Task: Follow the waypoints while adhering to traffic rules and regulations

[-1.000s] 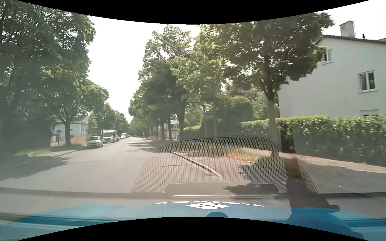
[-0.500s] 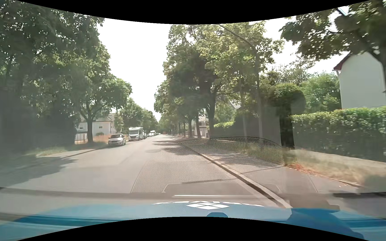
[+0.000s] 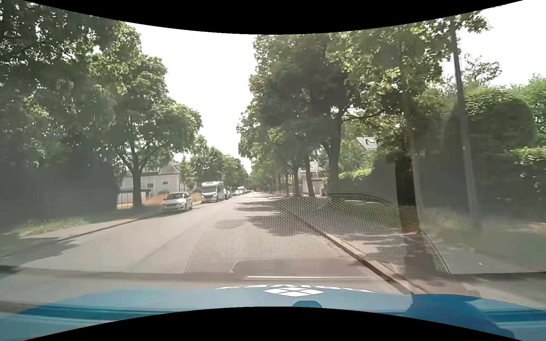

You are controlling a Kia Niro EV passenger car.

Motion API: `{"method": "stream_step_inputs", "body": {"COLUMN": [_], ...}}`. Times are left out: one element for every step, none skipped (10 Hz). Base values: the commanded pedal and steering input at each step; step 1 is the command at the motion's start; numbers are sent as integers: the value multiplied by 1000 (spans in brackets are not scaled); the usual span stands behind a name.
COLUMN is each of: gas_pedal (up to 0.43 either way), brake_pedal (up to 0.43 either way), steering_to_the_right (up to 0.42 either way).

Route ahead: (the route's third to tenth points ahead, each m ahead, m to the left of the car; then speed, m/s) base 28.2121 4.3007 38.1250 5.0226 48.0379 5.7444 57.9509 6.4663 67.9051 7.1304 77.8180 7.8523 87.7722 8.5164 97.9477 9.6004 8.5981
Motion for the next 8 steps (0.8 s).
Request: {"method": "stream_step_inputs", "body": {"gas_pedal": [228,228,228,228,228,228,228,228], "brake_pedal": [0,0,0,0,0,0,0,0], "steering_to_the_right": [-89,-85,-77,-67,-58,-49,-34,-19]}}
